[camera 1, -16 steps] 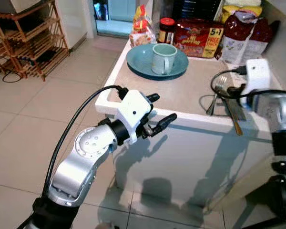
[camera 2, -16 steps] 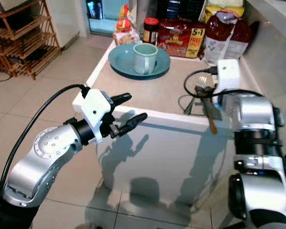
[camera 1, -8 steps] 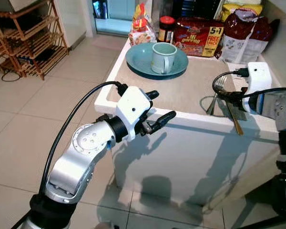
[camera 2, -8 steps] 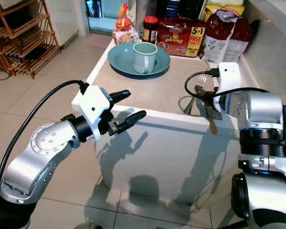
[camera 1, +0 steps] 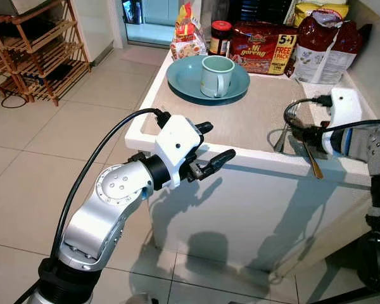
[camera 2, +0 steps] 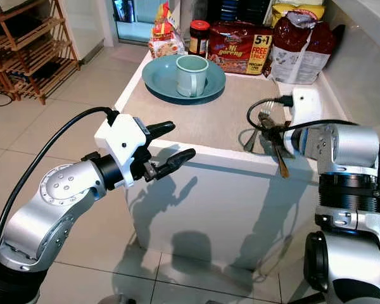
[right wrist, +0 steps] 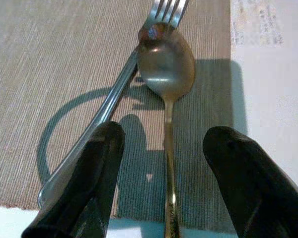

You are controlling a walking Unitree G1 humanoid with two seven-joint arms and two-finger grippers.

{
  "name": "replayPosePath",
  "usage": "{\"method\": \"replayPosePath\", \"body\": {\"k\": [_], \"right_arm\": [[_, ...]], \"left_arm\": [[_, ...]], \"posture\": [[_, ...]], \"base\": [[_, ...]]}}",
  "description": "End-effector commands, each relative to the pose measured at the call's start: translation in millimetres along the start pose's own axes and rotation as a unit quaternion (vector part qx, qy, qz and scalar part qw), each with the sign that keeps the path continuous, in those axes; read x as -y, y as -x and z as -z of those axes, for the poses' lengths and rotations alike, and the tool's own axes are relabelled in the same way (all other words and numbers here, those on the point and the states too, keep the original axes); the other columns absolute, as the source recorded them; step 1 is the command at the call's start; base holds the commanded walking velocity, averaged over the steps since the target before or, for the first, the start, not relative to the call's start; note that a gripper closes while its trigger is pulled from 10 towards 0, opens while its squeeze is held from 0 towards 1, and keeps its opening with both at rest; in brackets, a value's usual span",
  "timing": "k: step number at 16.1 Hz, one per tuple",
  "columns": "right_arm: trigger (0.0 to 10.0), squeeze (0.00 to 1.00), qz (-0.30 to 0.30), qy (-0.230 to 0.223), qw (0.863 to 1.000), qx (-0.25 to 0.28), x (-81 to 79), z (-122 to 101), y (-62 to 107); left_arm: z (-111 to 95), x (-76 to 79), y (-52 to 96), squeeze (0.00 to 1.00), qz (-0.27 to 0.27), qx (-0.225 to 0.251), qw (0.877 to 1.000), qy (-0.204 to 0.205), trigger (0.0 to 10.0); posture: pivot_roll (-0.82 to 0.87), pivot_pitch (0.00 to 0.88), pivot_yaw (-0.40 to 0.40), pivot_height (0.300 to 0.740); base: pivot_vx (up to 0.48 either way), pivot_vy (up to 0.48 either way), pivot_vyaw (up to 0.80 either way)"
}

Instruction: Setting the table

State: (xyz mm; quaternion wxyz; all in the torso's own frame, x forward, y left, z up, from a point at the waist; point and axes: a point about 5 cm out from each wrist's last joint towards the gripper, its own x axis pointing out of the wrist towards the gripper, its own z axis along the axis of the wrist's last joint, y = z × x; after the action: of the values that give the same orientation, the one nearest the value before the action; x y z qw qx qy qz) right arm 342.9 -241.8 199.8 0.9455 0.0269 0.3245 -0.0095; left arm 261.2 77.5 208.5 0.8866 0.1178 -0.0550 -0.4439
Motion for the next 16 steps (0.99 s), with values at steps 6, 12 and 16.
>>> {"method": "replayPosePath", "body": {"k": [6, 12, 16], "right_arm": [[8.5, 0.0, 0.004, -0.017, 1.0, -0.02, 5.0, 14.2, -8.0], [3.5, 0.0, 0.001, -0.017, 1.0, -0.026, 5.2, 16.6, -8.9], [1.9, 0.0, 0.0, -0.013, 1.0, -0.028, 5.2, 17.5, -8.3]], "left_arm": [[-10.8, 1.5, -1.3, 0.0, 0.012, 0.014, 1.0, -0.015, 10.0], [-11.5, 1.3, -1.6, 0.0, 0.011, 0.014, 1.0, -0.016, 10.0], [-12.0, 0.8, -1.9, 0.0, 0.012, 0.014, 1.0, -0.018, 10.0]], "posture": [[0.05, 0.045, -0.047, 0.74], [0.05, 0.048, -0.048, 0.74], [0.05, 0.049, -0.047, 0.74]], "base": [[0.0, 0.0, 0.0], [0.0, 0.0, 0.0], [0.0, 0.0, 0.0]]}}
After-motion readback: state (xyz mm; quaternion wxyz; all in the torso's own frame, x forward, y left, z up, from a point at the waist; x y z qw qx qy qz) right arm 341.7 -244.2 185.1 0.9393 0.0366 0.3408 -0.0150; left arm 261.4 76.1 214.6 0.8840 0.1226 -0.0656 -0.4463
